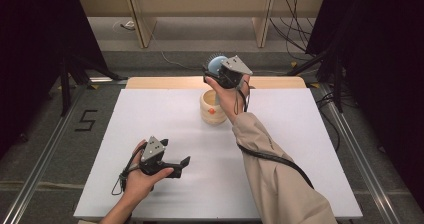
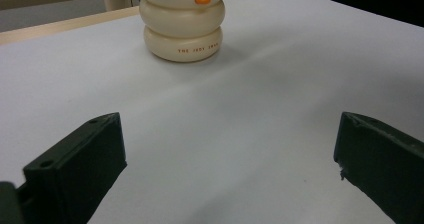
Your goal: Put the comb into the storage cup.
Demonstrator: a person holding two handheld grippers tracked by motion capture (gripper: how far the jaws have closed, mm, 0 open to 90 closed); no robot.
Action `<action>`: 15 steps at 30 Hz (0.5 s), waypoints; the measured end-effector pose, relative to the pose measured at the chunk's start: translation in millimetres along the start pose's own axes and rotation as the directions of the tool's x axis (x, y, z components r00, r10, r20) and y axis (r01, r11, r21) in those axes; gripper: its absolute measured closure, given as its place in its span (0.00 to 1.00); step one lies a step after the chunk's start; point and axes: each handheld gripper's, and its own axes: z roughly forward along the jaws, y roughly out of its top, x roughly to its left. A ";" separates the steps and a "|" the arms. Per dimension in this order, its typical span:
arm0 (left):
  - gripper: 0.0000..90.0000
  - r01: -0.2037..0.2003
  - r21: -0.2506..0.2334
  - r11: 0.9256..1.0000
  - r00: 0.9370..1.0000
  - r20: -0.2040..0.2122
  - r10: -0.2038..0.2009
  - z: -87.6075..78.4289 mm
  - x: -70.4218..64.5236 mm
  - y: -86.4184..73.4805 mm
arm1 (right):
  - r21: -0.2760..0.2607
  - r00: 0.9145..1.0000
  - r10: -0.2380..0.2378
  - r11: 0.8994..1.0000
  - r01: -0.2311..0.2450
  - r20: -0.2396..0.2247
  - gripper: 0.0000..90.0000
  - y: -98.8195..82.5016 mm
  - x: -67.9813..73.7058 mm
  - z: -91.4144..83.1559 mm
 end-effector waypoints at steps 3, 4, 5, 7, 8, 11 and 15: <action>0.00 0.001 -0.001 1.000 1.000 0.000 -0.001 -0.1 0.2 0.0 | 0.001 1.000 -0.002 1.000 0.002 0.001 0.27 -0.9 -0.4 0.1; 0.00 0.002 -0.002 1.000 1.000 0.000 -0.002 -0.2 0.2 0.0 | 0.002 1.000 -0.002 1.000 0.002 0.001 0.27 -1.2 -0.4 0.2; 0.00 0.002 -0.002 1.000 1.000 0.001 -0.002 -0.2 0.3 0.0 | 0.003 1.000 -0.002 1.000 0.002 0.001 0.27 -1.5 -0.2 0.3; 0.00 0.002 -0.002 1.000 1.000 0.001 -0.002 -0.2 0.3 -0.1 | 0.003 1.000 -0.003 1.000 0.002 0.002 0.27 -2.1 0.1 0.8; 0.00 0.002 -0.002 1.000 1.000 0.001 -0.002 -0.2 0.3 -0.1 | 0.005 1.000 -0.003 1.000 0.003 0.001 0.27 -2.3 0.3 0.9; 0.00 0.003 -0.003 1.000 1.000 0.000 -0.003 -0.4 0.2 0.2 | 0.008 1.000 -0.003 1.000 0.003 -0.001 0.27 -2.7 0.9 1.4; 0.00 0.002 -0.002 1.000 1.000 0.001 -0.002 -0.1 0.3 0.0 | 0.009 1.000 -0.006 1.000 0.006 0.000 0.27 -3.7 0.6 1.9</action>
